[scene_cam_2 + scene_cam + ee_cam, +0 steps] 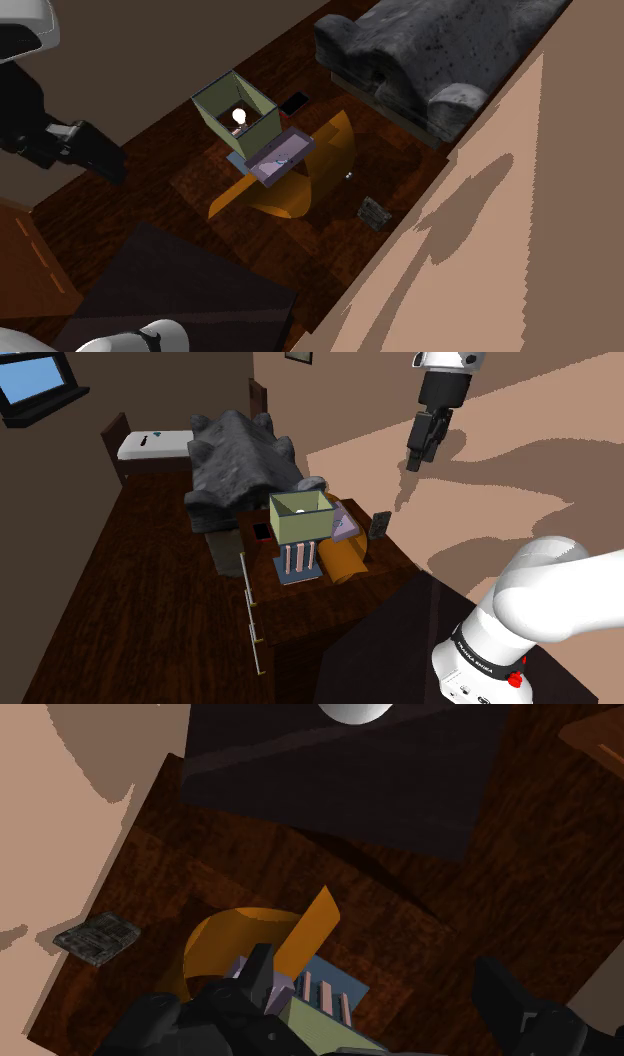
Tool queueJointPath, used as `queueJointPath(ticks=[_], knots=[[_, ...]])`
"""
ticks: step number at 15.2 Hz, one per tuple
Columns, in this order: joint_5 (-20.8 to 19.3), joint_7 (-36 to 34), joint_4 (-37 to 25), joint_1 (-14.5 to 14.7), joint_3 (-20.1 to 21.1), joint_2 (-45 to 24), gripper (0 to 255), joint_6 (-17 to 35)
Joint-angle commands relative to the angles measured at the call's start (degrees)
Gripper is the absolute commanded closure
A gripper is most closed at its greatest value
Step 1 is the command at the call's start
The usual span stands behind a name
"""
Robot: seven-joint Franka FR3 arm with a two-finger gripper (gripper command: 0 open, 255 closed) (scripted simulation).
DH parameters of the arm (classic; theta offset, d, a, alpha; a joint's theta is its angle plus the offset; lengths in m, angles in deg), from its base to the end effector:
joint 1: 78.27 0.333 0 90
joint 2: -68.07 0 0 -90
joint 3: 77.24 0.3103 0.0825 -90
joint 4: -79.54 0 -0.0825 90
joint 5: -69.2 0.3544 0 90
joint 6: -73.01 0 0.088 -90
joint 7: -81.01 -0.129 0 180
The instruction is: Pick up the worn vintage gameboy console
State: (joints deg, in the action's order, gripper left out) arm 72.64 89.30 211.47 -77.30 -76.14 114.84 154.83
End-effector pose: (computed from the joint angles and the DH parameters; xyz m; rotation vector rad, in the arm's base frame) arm 0.2565 0.0196 0.5839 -3.0788 -0.2797 0.0861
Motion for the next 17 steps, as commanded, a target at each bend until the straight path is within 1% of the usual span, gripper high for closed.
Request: queueJointPath(ticks=[1, 5, 9, 13, 17], knots=[[0.0, 0.0, 0.0, 0.0, 0.0, 0.0, 0, 0.0], [-3.67, 6.75, 4.66, -0.57, -4.55, -0.07, 0, 4.78], [-7.27, 13.37, 8.1, -1.37, -9.26, -1.69, 0, 10.09], [-10.59, 19.84, 10.23, -2.05, -14.19, -4.95, 0, 15.91], [-13.23, 26.27, 10.96, -2.42, -19.24, -9.88, 0, 22.12]])
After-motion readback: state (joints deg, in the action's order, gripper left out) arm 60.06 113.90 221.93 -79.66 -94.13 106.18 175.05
